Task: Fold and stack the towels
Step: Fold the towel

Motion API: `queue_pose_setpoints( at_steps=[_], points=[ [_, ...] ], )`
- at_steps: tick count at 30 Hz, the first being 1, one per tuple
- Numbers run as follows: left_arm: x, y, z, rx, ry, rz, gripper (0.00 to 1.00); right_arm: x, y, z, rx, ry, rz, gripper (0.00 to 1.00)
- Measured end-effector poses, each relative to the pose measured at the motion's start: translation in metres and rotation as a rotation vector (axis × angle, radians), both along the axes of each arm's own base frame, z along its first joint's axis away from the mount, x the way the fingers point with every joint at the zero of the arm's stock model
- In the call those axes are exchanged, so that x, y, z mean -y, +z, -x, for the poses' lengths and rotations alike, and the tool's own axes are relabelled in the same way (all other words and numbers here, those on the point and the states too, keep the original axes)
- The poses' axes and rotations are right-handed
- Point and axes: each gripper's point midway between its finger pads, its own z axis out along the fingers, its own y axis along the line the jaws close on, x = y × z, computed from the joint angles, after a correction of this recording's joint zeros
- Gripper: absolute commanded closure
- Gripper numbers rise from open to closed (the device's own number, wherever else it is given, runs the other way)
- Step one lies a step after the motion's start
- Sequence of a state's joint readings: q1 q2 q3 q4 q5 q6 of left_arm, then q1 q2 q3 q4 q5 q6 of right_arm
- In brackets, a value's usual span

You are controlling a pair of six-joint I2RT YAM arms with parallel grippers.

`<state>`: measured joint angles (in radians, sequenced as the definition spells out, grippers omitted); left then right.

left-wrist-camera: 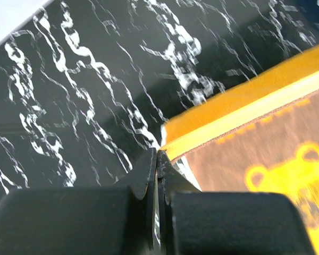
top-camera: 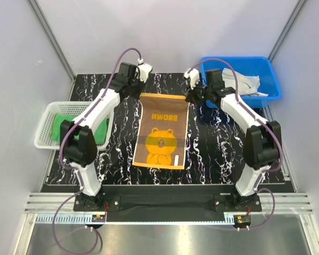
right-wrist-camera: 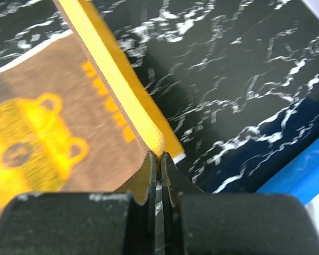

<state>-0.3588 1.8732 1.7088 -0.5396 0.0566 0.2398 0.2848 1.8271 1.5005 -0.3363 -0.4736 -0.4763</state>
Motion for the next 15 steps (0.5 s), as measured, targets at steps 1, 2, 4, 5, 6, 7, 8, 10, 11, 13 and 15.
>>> queue_pose_setpoints(
  at_steps=[1, 2, 4, 5, 6, 7, 8, 10, 11, 13, 15],
  points=[
    [-0.001, 0.001, 0.007, -0.003, -0.005, 0.002, 1.0, -0.001, 0.003, 0.009, -0.001, 0.006, -0.003, 0.97],
    [-0.002, 0.002, 0.015, -0.008, -0.01, 0.005, 1.0, -0.003, 0.007, 0.019, -0.001, 0.016, -0.009, 0.97],
    [-0.007, 0.003, 0.036, -0.018, -0.012, 0.015, 1.0, -0.007, 0.014, 0.04, 0.0, 0.03, -0.021, 0.98],
    [-0.008, 0.003, 0.044, -0.021, -0.013, 0.016, 1.0, -0.01, 0.015, 0.05, -0.003, 0.038, -0.024, 0.99],
    [-0.011, 0.003, 0.054, -0.026, -0.01, 0.021, 1.0, -0.013, 0.016, 0.058, -0.003, 0.044, -0.026, 0.99],
    [-0.012, 0.002, 0.065, -0.034, -0.008, 0.021, 1.0, -0.015, 0.014, 0.069, -0.012, 0.049, -0.025, 0.99],
    [-0.013, 0.001, 0.075, -0.038, -0.009, 0.023, 1.0, -0.017, 0.009, 0.079, -0.027, 0.052, -0.022, 0.99],
    [-0.015, -0.006, 0.094, -0.058, -0.008, 0.018, 1.0, -0.018, -0.005, 0.098, -0.07, 0.049, -0.017, 0.99],
    [-0.014, -0.01, 0.102, -0.071, -0.011, 0.016, 1.0, -0.016, -0.015, 0.107, -0.099, 0.042, -0.01, 0.99],
    [-0.011, -0.023, 0.118, -0.105, -0.022, 0.004, 1.0, -0.015, -0.031, 0.125, -0.151, 0.027, 0.002, 0.97],
    [-0.01, -0.037, 0.131, -0.148, -0.023, -0.007, 1.0, -0.014, -0.044, 0.142, -0.202, 0.009, 0.007, 0.97]
  ],
)
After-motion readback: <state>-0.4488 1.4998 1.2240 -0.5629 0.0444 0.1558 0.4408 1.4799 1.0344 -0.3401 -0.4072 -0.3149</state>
